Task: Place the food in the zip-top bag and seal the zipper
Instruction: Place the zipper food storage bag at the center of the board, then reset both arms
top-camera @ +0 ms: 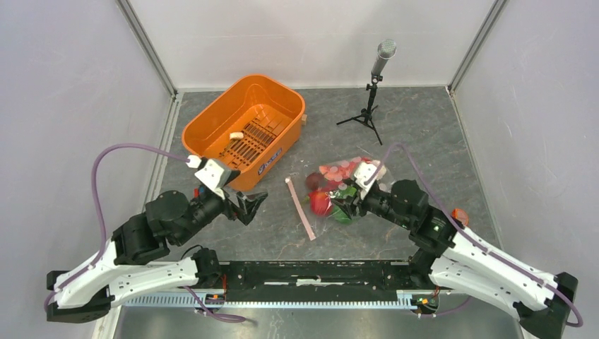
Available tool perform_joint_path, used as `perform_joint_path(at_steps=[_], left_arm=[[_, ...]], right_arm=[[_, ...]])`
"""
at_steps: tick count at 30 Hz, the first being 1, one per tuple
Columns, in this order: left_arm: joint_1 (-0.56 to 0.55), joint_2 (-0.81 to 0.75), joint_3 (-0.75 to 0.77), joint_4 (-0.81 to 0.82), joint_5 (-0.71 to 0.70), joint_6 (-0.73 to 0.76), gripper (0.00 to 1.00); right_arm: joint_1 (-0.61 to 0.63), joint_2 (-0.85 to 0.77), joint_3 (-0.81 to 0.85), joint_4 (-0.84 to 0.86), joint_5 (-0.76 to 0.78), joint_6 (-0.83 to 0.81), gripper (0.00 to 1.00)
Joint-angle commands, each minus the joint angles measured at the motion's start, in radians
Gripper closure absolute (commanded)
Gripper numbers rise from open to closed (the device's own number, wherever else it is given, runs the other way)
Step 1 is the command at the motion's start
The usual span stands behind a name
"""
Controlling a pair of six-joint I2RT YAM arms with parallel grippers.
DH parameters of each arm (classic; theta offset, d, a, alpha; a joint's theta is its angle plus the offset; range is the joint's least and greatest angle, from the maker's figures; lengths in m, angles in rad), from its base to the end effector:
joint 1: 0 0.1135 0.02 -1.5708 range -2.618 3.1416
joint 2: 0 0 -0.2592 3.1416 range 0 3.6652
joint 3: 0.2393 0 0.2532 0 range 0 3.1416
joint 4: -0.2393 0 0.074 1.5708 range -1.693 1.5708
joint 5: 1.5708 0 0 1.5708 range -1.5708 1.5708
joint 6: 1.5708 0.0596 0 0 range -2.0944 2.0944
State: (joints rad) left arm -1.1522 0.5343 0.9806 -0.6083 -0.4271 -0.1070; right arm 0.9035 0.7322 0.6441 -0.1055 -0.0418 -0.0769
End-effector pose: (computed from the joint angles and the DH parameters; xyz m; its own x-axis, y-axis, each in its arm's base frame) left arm 0.0711 -0.0991 0.3851 -0.1362 0.0671 -0.9884 0.6546 0.7550 -0.0390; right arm 0.1271 0.1654 0.2992 -0.0565 -0.1957 -0.9790 -0.8169 0.5728 -0.0674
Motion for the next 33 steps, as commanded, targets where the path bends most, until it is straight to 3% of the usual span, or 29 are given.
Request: perform_joint_path(at_steps=[1,5,9,14,19,24,33], left_arm=[[0.002,-0.044,-0.003,0.045,-0.077,-0.037,0.00],[0.002,-0.065,-0.012,0.051,-0.074,-0.046,0.00],[0.003,-0.035,-0.025,0.060,-0.023,-0.055,0.00],[0.003,0.080,-0.015,0.034,-0.021,-0.094,0.00],[0.003,0.165,-0.020,0.022,-0.013,-0.140,0.00],[0.010,0.144,-0.040,0.002,-0.110,-0.187,0.00],[0.070,0.132,-0.047,-0.024,-0.066,-0.191,0.00]], right_arm=[[0.000,-0.185,-0.031,0.152,-0.060,0.072,0.25],[0.000,-0.171,-0.027,0.129,0.108,0.075,0.19],[0.000,-0.006,0.022,0.011,0.284,0.177,0.25],[-0.001,0.136,-0.037,0.097,0.355,0.260,0.26],[-0.001,0.232,-0.111,0.068,0.440,0.384,0.27],[-0.002,0.193,-0.196,-0.003,0.458,0.457,0.27],[-0.002,0.090,-0.268,-0.158,0.477,0.495,0.28]])
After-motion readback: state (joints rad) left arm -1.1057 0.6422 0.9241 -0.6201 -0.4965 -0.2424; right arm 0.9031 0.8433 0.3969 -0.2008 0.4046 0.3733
